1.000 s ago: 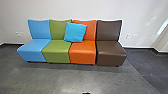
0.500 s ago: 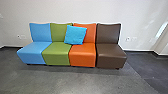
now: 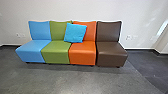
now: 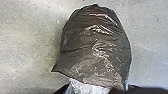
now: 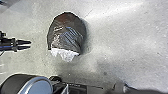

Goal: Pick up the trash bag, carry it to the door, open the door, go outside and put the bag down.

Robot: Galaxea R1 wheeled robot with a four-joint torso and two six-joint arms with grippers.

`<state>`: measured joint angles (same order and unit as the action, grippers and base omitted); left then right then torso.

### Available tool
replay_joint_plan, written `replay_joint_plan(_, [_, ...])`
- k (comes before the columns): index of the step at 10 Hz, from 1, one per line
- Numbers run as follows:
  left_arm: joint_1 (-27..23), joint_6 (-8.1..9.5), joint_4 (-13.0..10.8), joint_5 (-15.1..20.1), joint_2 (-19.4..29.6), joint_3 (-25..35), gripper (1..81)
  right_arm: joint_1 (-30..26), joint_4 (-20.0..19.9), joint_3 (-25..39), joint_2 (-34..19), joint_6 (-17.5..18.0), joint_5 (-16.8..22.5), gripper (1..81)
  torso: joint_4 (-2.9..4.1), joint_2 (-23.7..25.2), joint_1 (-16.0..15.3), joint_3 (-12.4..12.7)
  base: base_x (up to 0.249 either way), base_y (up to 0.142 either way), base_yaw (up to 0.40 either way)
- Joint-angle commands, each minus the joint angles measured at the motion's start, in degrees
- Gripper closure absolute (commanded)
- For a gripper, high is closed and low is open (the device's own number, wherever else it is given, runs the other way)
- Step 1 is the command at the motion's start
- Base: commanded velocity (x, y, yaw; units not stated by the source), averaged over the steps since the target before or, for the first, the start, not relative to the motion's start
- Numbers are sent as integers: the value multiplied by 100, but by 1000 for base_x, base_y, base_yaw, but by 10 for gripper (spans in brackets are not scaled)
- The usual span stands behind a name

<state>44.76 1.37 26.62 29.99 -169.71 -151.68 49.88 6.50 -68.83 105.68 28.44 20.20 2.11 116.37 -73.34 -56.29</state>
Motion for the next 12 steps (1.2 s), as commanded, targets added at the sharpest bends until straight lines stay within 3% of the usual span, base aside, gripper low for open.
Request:
replay_joint_plan(1, [-771, -5, 133, 542, -28, -55, 10, -571, -237, 353, -465, 12, 265, 10, 0, 556, -358, -523, 0, 0, 0])
replay_joint_plan(2, [-771, -5, 124, 543, -64, -64, 10, -615, -245, 406, -518, 21, 265, 10, 0, 763, -492, -720, 0, 0, 0])
replay_joint_plan(3, [-815, -5, 124, 552, -73, -64, 10, -668, -245, 459, -563, 21, 274, 10, 0, 969, -621, -374, 0, 0, 0])
replay_joint_plan(5, [-999, -5, 132, 561, -169, -64, 10, -711, -245, 486, -589, 21, 300, 10, 0, 1310, -844, -665, 0, 0, 0])
replay_joint_plan(9, [-1123, -5, 115, 640, -591, -196, 10, -729, -254, 494, -607, 21, 300, 10, 0, 2051, -1305, -756, 0, 0, 0])
replay_joint_plan(11, [-1088, -5, 89, 657, -732, -240, 10, -791, -307, 538, -572, 22, 300, 10, 0, 2455, -1552, -1312, 0, 0, 0])
replay_joint_plan(12, [-1044, -5, 80, 649, -758, -240, 10, -826, -316, 538, -563, 30, 300, 10, 0, 2610, -1643, -1389, 0, 0, 0])
